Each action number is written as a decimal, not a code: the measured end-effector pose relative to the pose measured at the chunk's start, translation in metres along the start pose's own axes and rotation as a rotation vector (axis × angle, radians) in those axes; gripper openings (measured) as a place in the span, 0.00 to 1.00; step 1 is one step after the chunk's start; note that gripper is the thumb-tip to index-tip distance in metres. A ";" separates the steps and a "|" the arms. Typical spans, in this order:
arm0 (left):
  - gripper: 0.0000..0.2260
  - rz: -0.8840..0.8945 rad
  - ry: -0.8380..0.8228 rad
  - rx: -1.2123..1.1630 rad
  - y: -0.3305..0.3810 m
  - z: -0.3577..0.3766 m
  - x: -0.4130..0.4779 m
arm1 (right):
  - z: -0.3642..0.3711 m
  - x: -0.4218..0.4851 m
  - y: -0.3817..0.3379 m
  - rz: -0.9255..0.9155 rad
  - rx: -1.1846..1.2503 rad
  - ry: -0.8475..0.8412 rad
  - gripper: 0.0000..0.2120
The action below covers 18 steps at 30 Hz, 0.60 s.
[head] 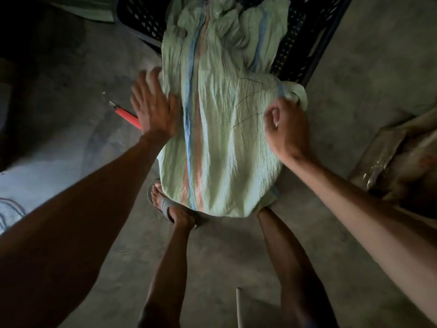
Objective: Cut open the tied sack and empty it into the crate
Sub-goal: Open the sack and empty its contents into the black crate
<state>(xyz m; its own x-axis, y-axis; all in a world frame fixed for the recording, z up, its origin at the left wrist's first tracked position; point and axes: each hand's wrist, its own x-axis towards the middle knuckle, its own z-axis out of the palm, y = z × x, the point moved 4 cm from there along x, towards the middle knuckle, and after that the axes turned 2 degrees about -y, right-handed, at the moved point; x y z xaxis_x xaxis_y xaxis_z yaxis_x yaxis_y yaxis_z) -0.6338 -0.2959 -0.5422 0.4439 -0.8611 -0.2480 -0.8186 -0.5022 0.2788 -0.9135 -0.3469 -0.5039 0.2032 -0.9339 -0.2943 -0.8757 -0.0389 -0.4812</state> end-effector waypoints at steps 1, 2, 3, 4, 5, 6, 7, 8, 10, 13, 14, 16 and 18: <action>0.23 -0.063 -0.023 0.020 -0.015 -0.001 -0.015 | 0.006 -0.024 0.004 0.019 -0.027 -0.043 0.07; 0.24 -0.130 -0.071 0.043 -0.029 0.000 -0.030 | 0.013 -0.051 0.009 0.055 -0.058 -0.073 0.07; 0.23 -0.188 -0.134 0.060 -0.044 0.003 -0.045 | 0.021 -0.077 0.017 0.101 -0.089 -0.090 0.07; 0.22 -0.225 -0.209 0.075 -0.059 0.009 -0.058 | 0.030 -0.103 0.026 0.165 -0.115 -0.105 0.06; 0.21 -0.239 -0.278 0.090 -0.075 0.017 -0.071 | 0.039 -0.128 0.036 0.243 -0.132 -0.126 0.05; 0.21 -0.239 -0.332 0.101 -0.093 0.025 -0.080 | 0.049 -0.151 0.047 0.331 -0.139 -0.151 0.05; 0.21 -0.236 -0.366 0.100 -0.112 0.034 -0.086 | 0.060 -0.170 0.059 0.412 -0.152 -0.170 0.05; 0.21 -0.237 -0.392 0.093 -0.131 0.046 -0.088 | 0.072 -0.187 0.071 0.478 -0.167 -0.195 0.05; 0.21 -0.207 -0.436 0.102 -0.156 0.069 -0.094 | 0.098 -0.213 0.096 0.615 -0.196 -0.275 0.10; 0.22 -0.199 -0.488 0.089 -0.184 0.102 -0.088 | 0.137 -0.226 0.126 0.792 -0.198 -0.384 0.20; 0.23 -0.227 -0.497 0.091 -0.192 0.112 -0.083 | 0.147 -0.222 0.132 0.838 -0.179 -0.393 0.21; 0.25 -0.260 -0.525 0.122 -0.218 0.131 -0.057 | 0.162 -0.214 0.140 0.892 -0.104 -0.337 0.21; 0.30 -0.351 -0.613 0.108 -0.214 0.169 -0.105 | 0.176 -0.205 0.146 0.930 -0.076 -0.270 0.22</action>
<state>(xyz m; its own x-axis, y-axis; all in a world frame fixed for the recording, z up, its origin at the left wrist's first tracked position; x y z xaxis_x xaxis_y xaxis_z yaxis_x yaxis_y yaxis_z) -0.5670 -0.0852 -0.7325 0.4287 -0.4343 -0.7922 -0.7105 -0.7037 0.0013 -1.0065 -0.0985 -0.6589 -0.4989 -0.4905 -0.7145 -0.7613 0.6420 0.0909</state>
